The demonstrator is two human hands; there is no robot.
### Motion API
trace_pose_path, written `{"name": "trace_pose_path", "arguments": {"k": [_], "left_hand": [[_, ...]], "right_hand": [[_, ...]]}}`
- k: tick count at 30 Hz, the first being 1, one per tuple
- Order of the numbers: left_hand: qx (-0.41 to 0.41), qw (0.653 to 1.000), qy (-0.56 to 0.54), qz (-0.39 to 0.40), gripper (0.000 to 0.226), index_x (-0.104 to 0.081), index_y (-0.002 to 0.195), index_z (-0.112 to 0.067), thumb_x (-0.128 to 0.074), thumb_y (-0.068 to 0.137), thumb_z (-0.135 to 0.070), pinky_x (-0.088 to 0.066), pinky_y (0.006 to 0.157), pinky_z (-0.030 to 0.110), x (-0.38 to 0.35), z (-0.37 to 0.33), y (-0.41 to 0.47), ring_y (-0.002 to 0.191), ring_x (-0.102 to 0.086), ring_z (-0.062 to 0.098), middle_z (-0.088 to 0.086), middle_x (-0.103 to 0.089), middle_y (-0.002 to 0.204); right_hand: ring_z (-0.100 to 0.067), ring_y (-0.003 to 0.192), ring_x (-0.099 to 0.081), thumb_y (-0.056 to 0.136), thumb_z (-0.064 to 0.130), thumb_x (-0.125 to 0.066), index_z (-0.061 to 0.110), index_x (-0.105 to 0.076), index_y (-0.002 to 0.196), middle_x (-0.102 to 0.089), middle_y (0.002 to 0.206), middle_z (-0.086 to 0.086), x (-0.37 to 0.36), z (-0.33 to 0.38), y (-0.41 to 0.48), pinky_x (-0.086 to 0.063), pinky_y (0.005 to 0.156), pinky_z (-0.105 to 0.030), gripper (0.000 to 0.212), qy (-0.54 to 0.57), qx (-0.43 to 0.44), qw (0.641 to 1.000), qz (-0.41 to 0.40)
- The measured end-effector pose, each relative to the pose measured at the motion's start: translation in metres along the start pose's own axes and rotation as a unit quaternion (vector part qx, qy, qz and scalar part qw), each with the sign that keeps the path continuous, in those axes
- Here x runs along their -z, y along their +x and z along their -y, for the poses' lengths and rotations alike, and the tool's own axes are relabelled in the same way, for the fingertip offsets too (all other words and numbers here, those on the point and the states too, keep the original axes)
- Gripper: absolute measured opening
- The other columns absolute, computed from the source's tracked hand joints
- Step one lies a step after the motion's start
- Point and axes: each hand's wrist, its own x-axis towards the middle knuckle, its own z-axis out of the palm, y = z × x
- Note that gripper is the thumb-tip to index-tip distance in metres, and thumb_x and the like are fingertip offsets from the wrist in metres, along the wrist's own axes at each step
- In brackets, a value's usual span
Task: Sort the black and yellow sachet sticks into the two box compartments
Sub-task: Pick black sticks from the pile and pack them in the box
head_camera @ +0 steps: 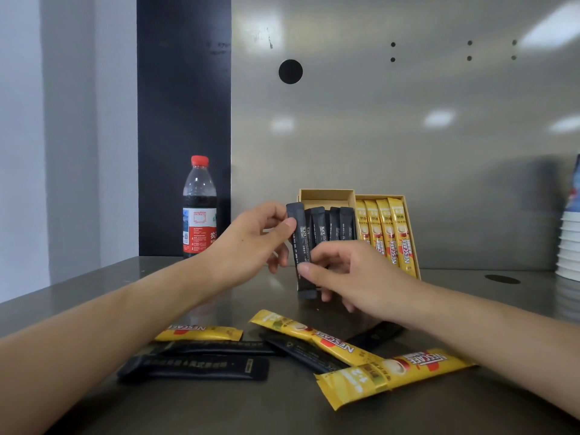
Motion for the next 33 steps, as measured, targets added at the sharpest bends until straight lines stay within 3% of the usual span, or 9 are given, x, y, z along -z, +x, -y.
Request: {"name": "trace_pose_path", "arguments": {"k": [3, 6, 9, 11, 16, 23, 30, 33], "left_hand": [[0.005, 1.000, 0.018, -0.009, 0.017, -0.060, 0.108, -0.011, -0.049, 0.105, -0.024, -0.050, 0.056, 0.026, 0.000, -0.002, 0.000, 0.061, -0.061, 0.012, 0.001, -0.068, 0.090], [0.010, 0.995, 0.104, -0.007, 0.013, -0.058, 0.111, -0.023, -0.052, 0.103, -0.031, -0.049, 0.060, 0.025, 0.001, 0.002, 0.000, 0.064, -0.063, 0.009, -0.005, -0.068, 0.102], [0.024, 0.982, 0.186, 0.023, 0.016, -0.053, 0.115, -0.031, -0.054, 0.101, -0.038, -0.051, 0.063, 0.024, 0.000, 0.007, -0.004, 0.076, -0.068, 0.017, -0.012, -0.063, 0.106], [0.025, 0.974, 0.221, 0.045, 0.022, -0.050, 0.120, -0.029, -0.054, 0.101, -0.039, -0.054, 0.069, 0.027, -0.003, 0.009, -0.006, 0.082, -0.068, 0.022, -0.014, -0.062, 0.109], [0.008, 0.961, 0.267, 0.067, 0.030, -0.046, 0.126, -0.026, -0.055, 0.100, -0.038, -0.054, 0.080, 0.030, -0.006, 0.010, -0.006, 0.085, -0.067, 0.018, -0.011, -0.058, 0.117], [-0.008, 0.954, 0.288, 0.086, 0.034, -0.043, 0.131, -0.030, -0.056, 0.100, -0.037, -0.054, 0.085, 0.032, -0.006, 0.012, -0.008, 0.086, -0.065, 0.011, -0.012, -0.053, 0.122], [-0.018, 0.948, 0.304, 0.091, 0.040, -0.039, 0.137, -0.035, -0.055, 0.100, -0.037, -0.054, 0.088, 0.033, -0.006, 0.011, -0.007, 0.088, -0.066, 0.010, -0.013, -0.050, 0.125], [-0.024, 0.946, 0.309, 0.090, 0.040, -0.039, 0.137, -0.034, -0.055, 0.100, -0.036, -0.053, 0.088, 0.034, -0.006, 0.012, -0.007, 0.086, -0.066, 0.010, -0.012, -0.050, 0.126]], "right_hand": [[0.003, 0.055, -0.061, 0.094, 0.030, -0.066, 0.020, -0.072, 0.095, -0.069, 0.077, 0.006, 0.008, -0.002, 0.004, -0.047, 0.046, -0.018, 0.011, -0.025, -0.003, 0.997, -0.076], [0.001, 0.055, -0.065, 0.091, 0.028, -0.071, 0.019, -0.068, 0.105, -0.071, 0.088, 0.004, 0.022, -0.005, 0.010, -0.048, 0.045, -0.017, 0.017, -0.020, -0.030, 0.985, -0.166], [-0.006, 0.065, -0.069, 0.090, 0.032, -0.072, 0.023, -0.061, 0.109, -0.070, 0.085, 0.010, 0.035, -0.012, 0.011, -0.056, 0.061, -0.025, 0.024, -0.122, -0.025, 0.970, -0.207], [-0.002, 0.069, -0.065, 0.090, 0.034, -0.072, 0.024, -0.058, 0.105, -0.069, 0.079, 0.012, 0.036, -0.018, 0.009, -0.050, 0.068, -0.019, 0.022, -0.187, -0.015, 0.960, -0.209], [0.005, 0.065, -0.059, 0.091, 0.035, -0.070, 0.024, -0.061, 0.096, -0.069, 0.075, 0.010, 0.029, -0.027, 0.011, -0.040, 0.063, -0.010, 0.015, -0.247, 0.007, 0.951, -0.189], [0.005, 0.061, -0.056, 0.094, 0.043, -0.064, 0.030, -0.061, 0.097, -0.069, 0.077, 0.013, 0.023, -0.028, 0.011, -0.042, 0.055, -0.015, 0.014, -0.337, 0.029, 0.927, -0.163], [0.006, 0.061, -0.054, 0.095, 0.044, -0.062, 0.031, -0.055, 0.111, -0.068, 0.081, 0.014, 0.024, -0.029, 0.012, -0.043, 0.055, -0.015, 0.022, -0.372, 0.051, 0.914, -0.156], [0.006, 0.062, -0.052, 0.096, 0.044, -0.060, 0.033, -0.048, 0.128, -0.065, 0.081, 0.016, 0.025, -0.029, 0.011, -0.053, 0.061, -0.024, 0.036, -0.386, 0.068, 0.907, -0.153]]}}
